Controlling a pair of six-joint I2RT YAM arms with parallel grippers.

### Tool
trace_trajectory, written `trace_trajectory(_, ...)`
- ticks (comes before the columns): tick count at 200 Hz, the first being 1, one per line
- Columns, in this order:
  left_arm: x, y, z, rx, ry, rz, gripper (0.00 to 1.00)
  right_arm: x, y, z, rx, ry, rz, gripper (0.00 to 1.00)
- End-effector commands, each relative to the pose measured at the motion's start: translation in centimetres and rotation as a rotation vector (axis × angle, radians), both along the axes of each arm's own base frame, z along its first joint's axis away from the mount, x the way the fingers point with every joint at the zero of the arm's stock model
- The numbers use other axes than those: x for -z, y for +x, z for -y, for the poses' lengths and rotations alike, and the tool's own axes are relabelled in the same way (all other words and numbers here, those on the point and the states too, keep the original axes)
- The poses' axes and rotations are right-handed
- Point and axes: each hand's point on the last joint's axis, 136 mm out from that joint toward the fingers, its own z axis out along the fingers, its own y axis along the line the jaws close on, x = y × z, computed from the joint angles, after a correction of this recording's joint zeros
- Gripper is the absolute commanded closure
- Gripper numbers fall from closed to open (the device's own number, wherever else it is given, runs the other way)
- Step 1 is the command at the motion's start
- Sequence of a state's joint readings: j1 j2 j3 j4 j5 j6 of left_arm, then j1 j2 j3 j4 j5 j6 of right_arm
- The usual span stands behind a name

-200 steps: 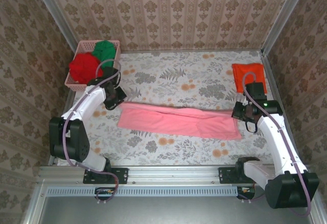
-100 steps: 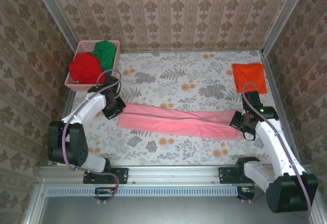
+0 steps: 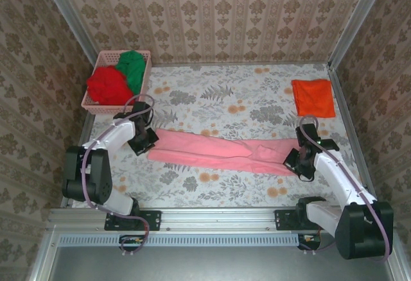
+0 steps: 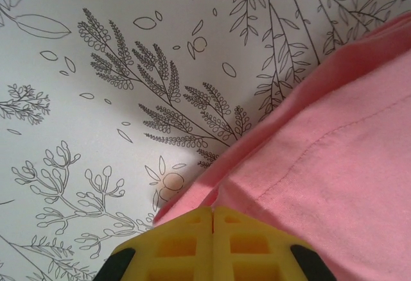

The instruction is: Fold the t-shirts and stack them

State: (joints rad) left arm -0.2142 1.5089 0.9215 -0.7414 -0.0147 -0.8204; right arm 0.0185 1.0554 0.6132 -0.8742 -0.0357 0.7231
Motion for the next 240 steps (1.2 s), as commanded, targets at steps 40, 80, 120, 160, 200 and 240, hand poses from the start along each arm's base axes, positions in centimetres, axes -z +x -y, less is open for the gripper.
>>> trace_trajectory(40,-1.6,-0.2,-0.5,-0.03,0.022,0.046,0.38,-4.3,2.9,1.2,0.015,-0.074,0.187,0.25)
trace_trajectory(80,-5.0,2.2,3.7,0.08,-0.01,0.189,0.0,-4.2,5.8,-1.5,-0.074,-0.041,0.203,0.24)
trace_trajectory(120,-1.0,3.4,7.8,0.124,-0.154,0.146,0.0,-0.6,7.3,-3.2,-0.022,0.027,0.171,0.34)
trace_trajectory(160,2.8,1.1,7.1,0.115,-0.143,0.055,0.0,1.5,10.6,-2.6,-0.034,-0.017,0.159,0.34)
trace_trajectory(200,4.2,-4.7,4.7,0.102,-0.086,-0.032,0.01,3.2,17.6,-3.2,-0.113,-0.066,0.125,0.33)
trace_trajectory(240,4.0,-10.4,4.1,0.116,-0.093,-0.087,0.01,3.6,27.1,-5.6,-0.193,-0.042,0.142,0.33)
